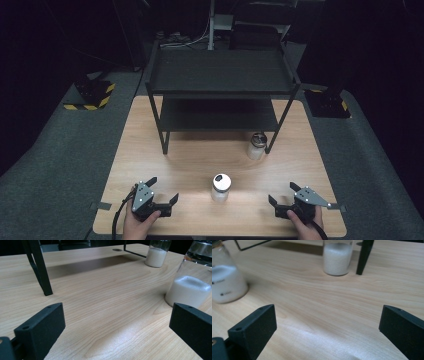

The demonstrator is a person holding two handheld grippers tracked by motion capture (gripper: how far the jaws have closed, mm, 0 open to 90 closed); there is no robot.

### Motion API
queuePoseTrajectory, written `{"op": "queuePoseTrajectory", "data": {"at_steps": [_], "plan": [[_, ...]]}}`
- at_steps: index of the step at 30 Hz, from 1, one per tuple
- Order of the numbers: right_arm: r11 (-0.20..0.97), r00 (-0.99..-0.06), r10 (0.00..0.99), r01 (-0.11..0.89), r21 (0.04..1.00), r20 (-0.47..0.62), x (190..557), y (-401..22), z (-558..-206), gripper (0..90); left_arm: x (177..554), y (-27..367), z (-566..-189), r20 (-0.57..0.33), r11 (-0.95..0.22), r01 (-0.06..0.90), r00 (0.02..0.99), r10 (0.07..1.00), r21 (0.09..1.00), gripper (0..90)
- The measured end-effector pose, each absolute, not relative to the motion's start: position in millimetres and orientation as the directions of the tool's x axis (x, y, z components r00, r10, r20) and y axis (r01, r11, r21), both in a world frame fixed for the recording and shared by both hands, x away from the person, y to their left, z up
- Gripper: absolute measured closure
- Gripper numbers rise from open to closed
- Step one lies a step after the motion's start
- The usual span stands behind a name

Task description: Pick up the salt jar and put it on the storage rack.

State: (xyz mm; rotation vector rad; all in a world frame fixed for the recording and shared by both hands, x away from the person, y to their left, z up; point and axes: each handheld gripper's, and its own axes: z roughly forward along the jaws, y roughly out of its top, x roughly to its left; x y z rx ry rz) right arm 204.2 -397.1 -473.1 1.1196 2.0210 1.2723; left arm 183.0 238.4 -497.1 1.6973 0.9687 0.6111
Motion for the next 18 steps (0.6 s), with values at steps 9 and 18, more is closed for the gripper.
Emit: {"op": "queuePoseTrajectory", "data": {"at_steps": [9,18], "plan": [[0.217,-0.526,0.850,0.384,0.897,0.020,203.9,-396.1,-472.9,0.9,183.6,236.7,-495.8,-0.043,-0.153,0.304,0.553,0.832,0.940,0.6],[0.186,-0.517,0.854,0.406,0.895,0.056,207.6,-398.9,-472.8,0.7,180.5,238.3,-497.2,-0.055,-0.138,0.305,0.547,0.835,0.943,0.6]]}}
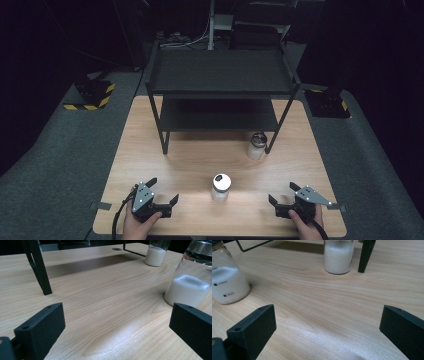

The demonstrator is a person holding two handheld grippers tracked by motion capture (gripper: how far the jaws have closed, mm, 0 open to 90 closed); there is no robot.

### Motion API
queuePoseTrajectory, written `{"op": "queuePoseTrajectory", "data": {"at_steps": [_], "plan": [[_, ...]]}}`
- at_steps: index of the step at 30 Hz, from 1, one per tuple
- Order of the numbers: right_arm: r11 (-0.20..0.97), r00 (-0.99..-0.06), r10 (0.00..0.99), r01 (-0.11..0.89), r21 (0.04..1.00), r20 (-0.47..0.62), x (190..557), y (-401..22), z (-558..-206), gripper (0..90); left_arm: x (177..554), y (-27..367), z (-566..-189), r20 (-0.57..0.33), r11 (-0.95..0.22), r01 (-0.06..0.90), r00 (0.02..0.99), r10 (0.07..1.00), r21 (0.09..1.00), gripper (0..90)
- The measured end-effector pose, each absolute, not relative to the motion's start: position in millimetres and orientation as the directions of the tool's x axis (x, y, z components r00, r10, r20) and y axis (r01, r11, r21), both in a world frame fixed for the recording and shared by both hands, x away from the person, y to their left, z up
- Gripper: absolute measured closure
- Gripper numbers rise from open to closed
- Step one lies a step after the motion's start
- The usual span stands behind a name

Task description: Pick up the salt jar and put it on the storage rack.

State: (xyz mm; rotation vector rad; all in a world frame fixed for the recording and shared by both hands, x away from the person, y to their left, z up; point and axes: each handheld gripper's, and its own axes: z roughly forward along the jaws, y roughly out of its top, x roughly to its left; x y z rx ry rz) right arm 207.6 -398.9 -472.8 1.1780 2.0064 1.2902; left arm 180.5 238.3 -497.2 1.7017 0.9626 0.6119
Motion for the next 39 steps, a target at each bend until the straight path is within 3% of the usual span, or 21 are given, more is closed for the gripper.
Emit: {"op": "queuePoseTrajectory", "data": {"at_steps": [24,39], "plan": [[0.174,-0.512,0.857,0.403,0.899,0.064,207.0,-400.4,-474.1,0.6,174.9,225.4,-479.7,-0.063,-0.104,0.240,0.600,0.798,0.965,0.6],[0.176,-0.516,0.854,0.401,0.899,0.063,207.1,-400.8,-474.2,0.6,186.7,190.7,-479.0,-0.054,-0.145,0.232,0.681,0.730,0.962,0.6]]}}
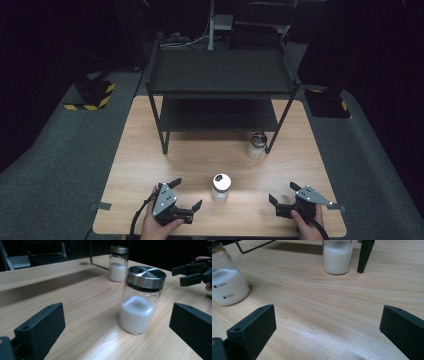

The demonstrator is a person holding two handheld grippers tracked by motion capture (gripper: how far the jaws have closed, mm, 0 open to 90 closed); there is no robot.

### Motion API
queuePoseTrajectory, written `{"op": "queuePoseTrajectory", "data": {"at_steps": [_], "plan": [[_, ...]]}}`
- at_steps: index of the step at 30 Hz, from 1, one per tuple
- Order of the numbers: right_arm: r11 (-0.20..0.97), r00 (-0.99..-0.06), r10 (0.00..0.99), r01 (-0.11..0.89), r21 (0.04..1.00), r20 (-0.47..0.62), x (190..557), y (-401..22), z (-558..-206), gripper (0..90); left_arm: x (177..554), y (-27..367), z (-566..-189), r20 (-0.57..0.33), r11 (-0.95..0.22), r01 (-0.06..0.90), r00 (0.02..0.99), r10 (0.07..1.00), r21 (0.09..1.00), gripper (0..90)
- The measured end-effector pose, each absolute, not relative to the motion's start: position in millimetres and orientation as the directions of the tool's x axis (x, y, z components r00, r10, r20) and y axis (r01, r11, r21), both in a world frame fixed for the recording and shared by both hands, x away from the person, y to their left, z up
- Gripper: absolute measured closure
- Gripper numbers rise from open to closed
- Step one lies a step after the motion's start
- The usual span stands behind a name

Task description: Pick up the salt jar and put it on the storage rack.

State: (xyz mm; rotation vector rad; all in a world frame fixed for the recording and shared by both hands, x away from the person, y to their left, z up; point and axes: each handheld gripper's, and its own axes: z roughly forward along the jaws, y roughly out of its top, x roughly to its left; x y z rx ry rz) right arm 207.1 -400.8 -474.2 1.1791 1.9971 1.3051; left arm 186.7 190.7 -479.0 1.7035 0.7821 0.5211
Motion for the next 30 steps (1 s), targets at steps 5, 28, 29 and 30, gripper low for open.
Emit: {"op": "queuePoseTrajectory", "data": {"at_steps": [5,28,29,30], "plan": [[0.165,-0.509,0.858,0.401,0.901,0.069,206.2,-401.2,-474.8,0.6,192.8,172.1,-483.8,-0.059,-0.153,0.236,0.702,0.710,0.960,0.6],[0.161,-0.513,0.855,0.402,0.901,0.076,207.3,-402.1,-475.1,0.6,224.2,118.9,-491.3,-0.080,-0.181,0.287,0.707,0.703,0.941,3.8],[0.161,-0.514,0.854,0.402,0.901,0.076,207.4,-402.2,-475.2,0.6,225.5,117.0,-491.2,-0.081,-0.184,0.293,0.703,0.707,0.938,5.8],[0.161,-0.515,0.854,0.402,0.902,0.077,207.4,-402.4,-475.3,0.6,229.1,115.6,-491.9,-0.095,-0.179,0.307,0.702,0.706,0.935,7.8]]}}
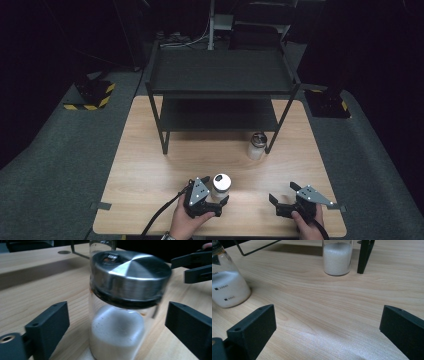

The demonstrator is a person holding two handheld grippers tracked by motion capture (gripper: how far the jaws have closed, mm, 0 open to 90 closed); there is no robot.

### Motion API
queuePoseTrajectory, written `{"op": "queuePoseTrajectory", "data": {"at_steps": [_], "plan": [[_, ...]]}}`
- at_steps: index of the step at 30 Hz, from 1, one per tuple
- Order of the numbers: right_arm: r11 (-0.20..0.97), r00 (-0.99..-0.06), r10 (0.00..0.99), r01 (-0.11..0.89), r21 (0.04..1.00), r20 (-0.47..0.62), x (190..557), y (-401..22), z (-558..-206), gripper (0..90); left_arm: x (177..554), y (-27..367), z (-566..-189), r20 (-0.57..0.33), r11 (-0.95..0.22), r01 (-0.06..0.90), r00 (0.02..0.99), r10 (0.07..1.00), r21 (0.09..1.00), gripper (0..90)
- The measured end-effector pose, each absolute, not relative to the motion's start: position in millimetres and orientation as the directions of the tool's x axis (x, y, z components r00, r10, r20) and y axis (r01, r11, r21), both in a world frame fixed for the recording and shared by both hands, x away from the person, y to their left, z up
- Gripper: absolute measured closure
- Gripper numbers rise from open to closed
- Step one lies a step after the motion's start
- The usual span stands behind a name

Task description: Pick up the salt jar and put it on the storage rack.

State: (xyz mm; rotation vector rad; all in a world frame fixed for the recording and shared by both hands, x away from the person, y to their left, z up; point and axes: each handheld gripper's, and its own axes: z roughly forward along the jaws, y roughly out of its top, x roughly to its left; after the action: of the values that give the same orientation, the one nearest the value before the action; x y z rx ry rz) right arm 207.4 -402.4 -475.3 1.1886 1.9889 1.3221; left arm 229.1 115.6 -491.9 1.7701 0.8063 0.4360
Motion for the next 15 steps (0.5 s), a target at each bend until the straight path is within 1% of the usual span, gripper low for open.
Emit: {"op": "queuePoseTrajectory", "data": {"at_steps": [3,5,7,10,14,15], "plan": [[0.158,-0.515,0.854,0.402,0.902,0.080,207.5,-402.9,-475.4,0.6,233.9,114.0,-492.1,-0.104,-0.182,0.318,0.706,0.701,0.931,12.5],[0.157,-0.515,0.854,0.402,0.902,0.080,207.6,-403.1,-475.5,0.6,234.4,113.8,-492.7,-0.103,-0.180,0.314,0.707,0.699,0.932,19.2],[0.157,-0.515,0.853,0.402,0.902,0.082,207.8,-403.4,-475.6,0.6,238.6,114.4,-491.6,-0.115,-0.184,0.324,0.718,0.687,0.928,24.0],[0.155,-0.515,0.853,0.402,0.902,0.083,207.9,-403.4,-475.8,0.6,238.6,113.4,-491.3,-0.106,-0.193,0.318,0.723,0.682,0.928,28.7],[0.153,-0.515,0.853,0.401,0.903,0.085,208.2,-403.7,-476.1,0.6,237.4,113.1,-491.9,-0.105,-0.188,0.316,0.719,0.687,0.930,29.1],[0.152,-0.516,0.853,0.401,0.903,0.085,208.3,-403.9,-476.1,0.6,234.4,112.5,-493.1,-0.095,-0.181,0.302,0.713,0.695,0.936,30.0]]}}
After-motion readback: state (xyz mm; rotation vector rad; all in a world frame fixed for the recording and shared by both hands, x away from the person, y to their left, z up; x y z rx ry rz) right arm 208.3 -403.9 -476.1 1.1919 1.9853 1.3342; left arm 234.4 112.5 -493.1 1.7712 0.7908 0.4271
